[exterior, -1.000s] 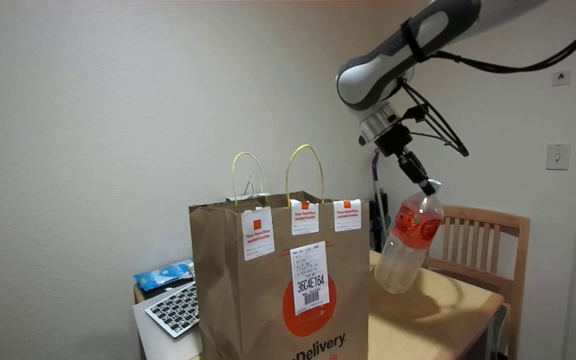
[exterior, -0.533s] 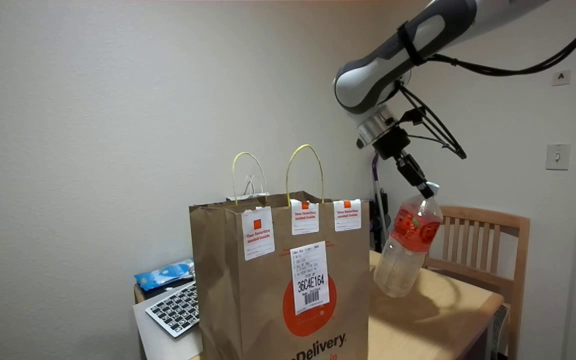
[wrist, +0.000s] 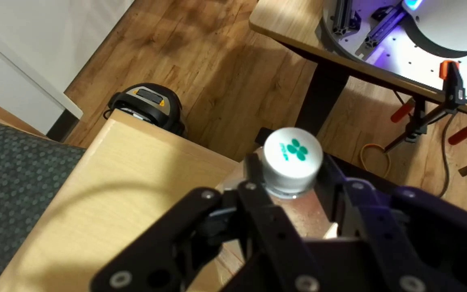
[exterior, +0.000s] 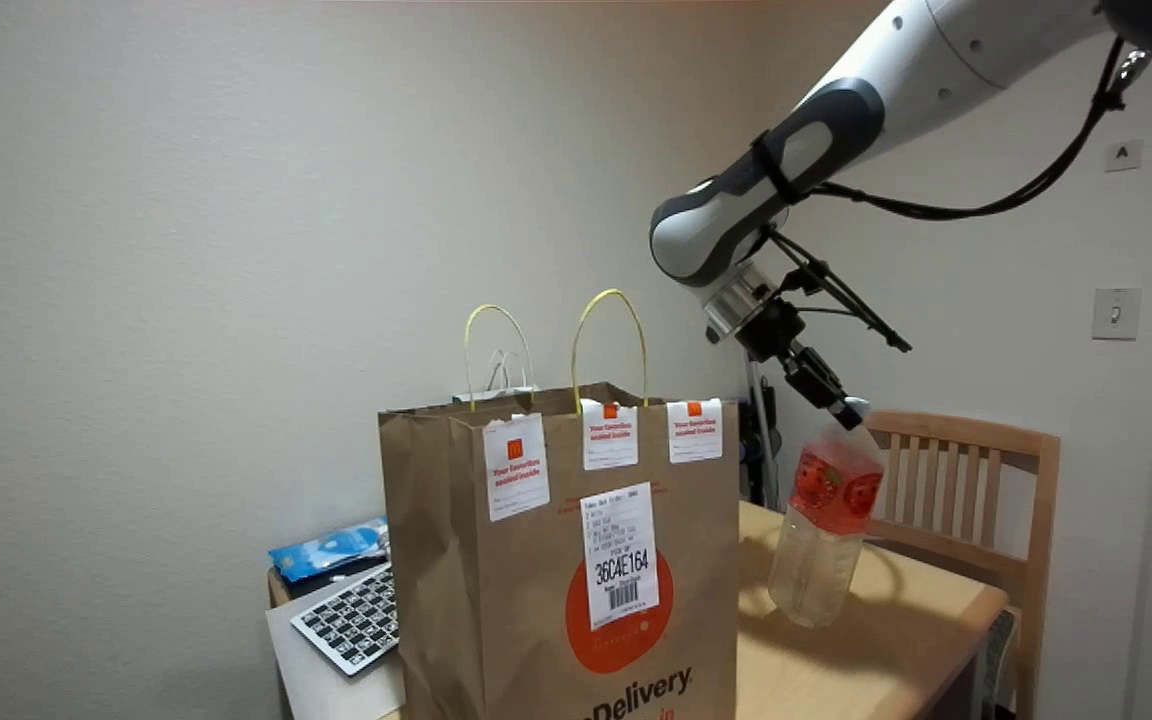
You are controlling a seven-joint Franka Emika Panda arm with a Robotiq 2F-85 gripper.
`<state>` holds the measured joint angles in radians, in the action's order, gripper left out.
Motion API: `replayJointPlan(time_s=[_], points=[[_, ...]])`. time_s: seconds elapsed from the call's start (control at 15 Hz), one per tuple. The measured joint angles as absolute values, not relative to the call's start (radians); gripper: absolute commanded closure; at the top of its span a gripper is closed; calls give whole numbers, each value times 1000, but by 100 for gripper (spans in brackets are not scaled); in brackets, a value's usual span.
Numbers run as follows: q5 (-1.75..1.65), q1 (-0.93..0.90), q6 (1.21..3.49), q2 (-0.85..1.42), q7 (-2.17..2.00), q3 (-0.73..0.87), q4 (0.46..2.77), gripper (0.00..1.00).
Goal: Remove the bottle from the carrier bag and put it on the table
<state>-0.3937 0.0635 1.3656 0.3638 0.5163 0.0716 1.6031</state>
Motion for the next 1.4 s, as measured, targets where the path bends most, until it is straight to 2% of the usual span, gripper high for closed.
replayJointPlan(time_s=[0.6,0.8,0.93,1.0,1.07,1.2,1.4], points=[[-407,65,1331,536,530,68,1432,89],[-407,67,1314,567,546,68,1391,60],[-407,69,1299,583,554,67,1367,58],[-407,71,1294,589,557,66,1358,52],[-407,73,1289,594,560,65,1349,33],[-407,77,1283,604,564,65,1333,26],[-407,78,1275,611,564,65,1316,6]])
